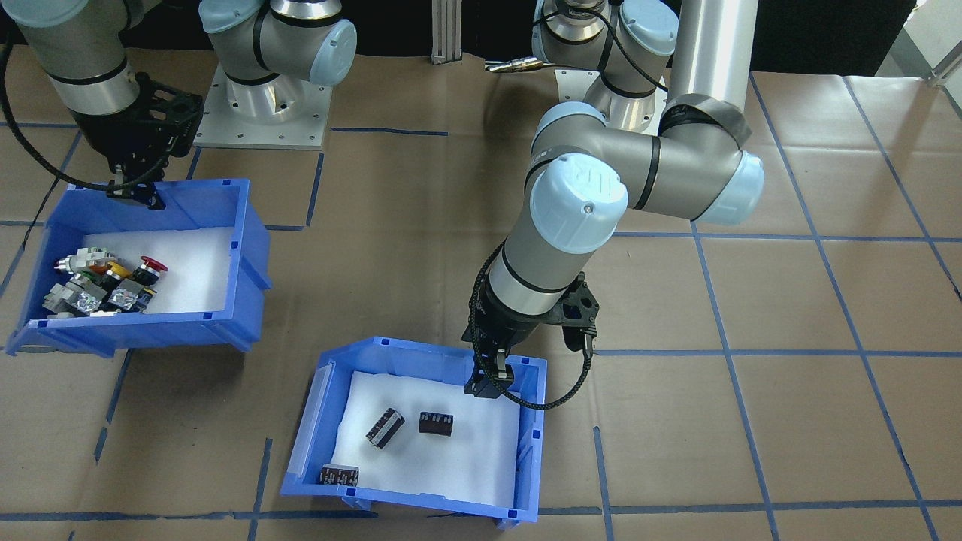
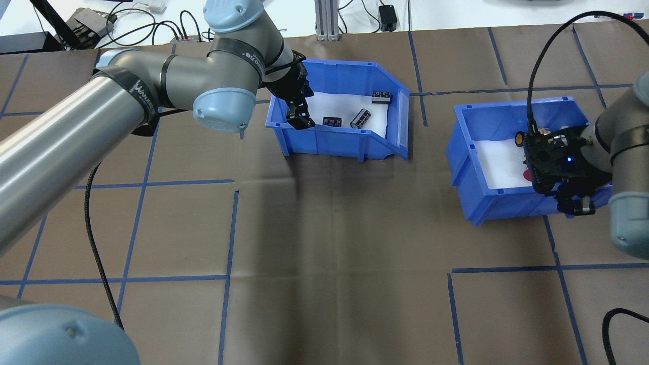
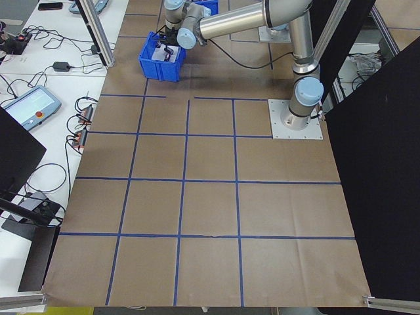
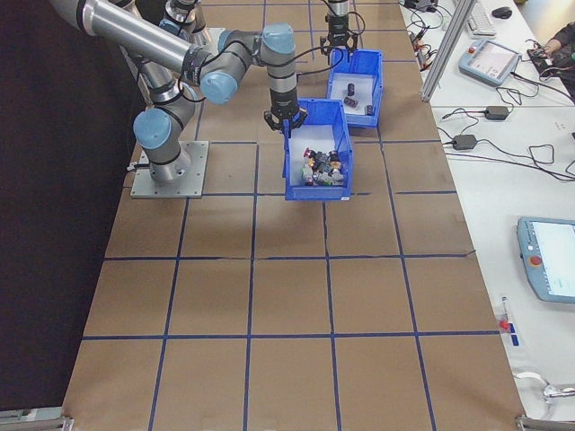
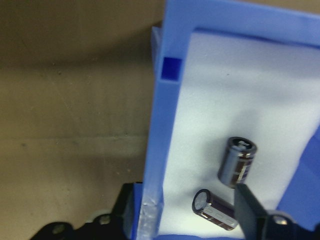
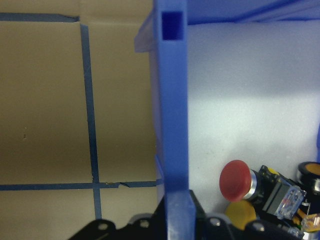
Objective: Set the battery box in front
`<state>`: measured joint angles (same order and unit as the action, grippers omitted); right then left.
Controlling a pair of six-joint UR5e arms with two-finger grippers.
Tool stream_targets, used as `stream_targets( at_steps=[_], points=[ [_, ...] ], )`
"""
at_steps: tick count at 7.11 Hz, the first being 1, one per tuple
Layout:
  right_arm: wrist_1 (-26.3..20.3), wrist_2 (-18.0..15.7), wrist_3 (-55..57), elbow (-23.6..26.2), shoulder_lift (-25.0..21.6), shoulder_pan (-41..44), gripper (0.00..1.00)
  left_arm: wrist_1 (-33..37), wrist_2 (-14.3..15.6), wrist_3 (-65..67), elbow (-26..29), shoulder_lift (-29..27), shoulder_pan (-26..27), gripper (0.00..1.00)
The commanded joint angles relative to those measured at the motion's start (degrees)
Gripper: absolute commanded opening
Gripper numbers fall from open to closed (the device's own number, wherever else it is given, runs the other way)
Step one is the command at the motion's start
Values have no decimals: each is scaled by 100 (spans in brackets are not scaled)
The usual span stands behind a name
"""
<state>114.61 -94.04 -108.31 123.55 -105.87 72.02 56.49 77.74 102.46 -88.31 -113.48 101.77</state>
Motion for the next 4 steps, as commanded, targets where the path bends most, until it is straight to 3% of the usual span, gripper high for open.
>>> stream_targets(
  at_steps=[1, 2, 3, 4],
  points=[
    [-44, 87, 291, 492, -573, 49, 0, 726, 476, -1481, -125, 579, -95, 81],
    [-35, 88, 302, 791, -802, 110, 0, 1350, 548, -2658, -125, 903, -235, 85],
    [-26, 96, 372, 942, -943, 276, 0, 2061, 584, -3792, -125, 1228, -462, 99],
    [-44, 88, 625, 943, -953, 573, 0, 2634, 584, -4891, -134, 1484, -726, 99]
  ],
)
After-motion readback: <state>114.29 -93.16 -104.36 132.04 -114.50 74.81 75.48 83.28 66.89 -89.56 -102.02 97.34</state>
